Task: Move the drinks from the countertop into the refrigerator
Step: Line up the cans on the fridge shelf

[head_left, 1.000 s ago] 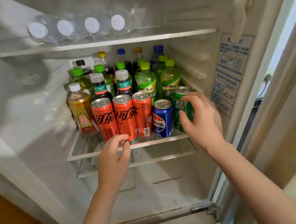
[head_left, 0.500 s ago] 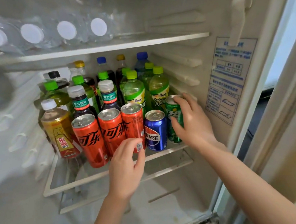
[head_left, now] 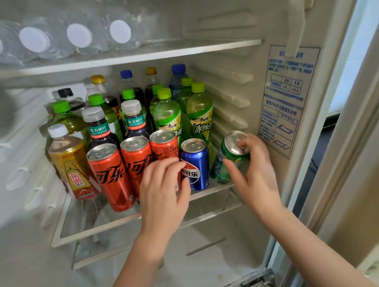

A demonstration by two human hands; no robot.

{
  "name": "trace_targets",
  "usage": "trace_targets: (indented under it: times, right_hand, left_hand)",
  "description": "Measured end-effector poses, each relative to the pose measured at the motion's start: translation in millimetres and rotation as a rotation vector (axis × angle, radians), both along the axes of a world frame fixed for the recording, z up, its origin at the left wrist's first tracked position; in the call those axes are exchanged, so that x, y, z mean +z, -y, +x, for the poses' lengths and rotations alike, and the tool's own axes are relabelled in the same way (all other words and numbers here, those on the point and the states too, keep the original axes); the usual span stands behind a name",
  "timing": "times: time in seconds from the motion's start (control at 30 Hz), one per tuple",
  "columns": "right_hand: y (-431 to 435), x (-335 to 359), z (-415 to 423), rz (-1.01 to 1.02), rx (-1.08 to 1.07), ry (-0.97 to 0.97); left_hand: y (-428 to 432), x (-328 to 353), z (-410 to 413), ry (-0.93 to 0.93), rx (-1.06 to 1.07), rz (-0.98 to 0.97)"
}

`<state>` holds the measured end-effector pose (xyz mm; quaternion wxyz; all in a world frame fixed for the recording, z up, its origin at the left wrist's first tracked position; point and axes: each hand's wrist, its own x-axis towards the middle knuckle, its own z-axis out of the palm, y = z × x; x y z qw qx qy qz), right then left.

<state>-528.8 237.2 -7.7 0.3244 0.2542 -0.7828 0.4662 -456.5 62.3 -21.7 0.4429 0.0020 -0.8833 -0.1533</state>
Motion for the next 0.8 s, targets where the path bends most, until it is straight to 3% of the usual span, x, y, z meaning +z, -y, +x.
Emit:
trace_targets:
  times: [0.1, 0.3, 0.5, 0.8]
  right_hand:
    - [-10.1, -5.6, 16.0, -0.085, -0.033, -0.024]
    - [-25.6, -4.3, 33.5, -0.185, 0.019, 0.036]
    - [-33.6, -11.6, 37.6, -0.205, 0.032, 0.078]
    - [-41.2, -18.7, 36.9, -0.189, 0.055, 0.096]
  left_hand:
    - [-4.7, 12.2, -12.3, 0.009, 0.128, -0.202]
    - [-10.2, 19.8, -38.9, 0.263, 0.274, -0.411]
    - [-18.1, 13.6, -38.8, 0.206, 0.249, -0.386]
    - [-28.9, -0.7, -28.9, 0.072, -0.090, -0.133]
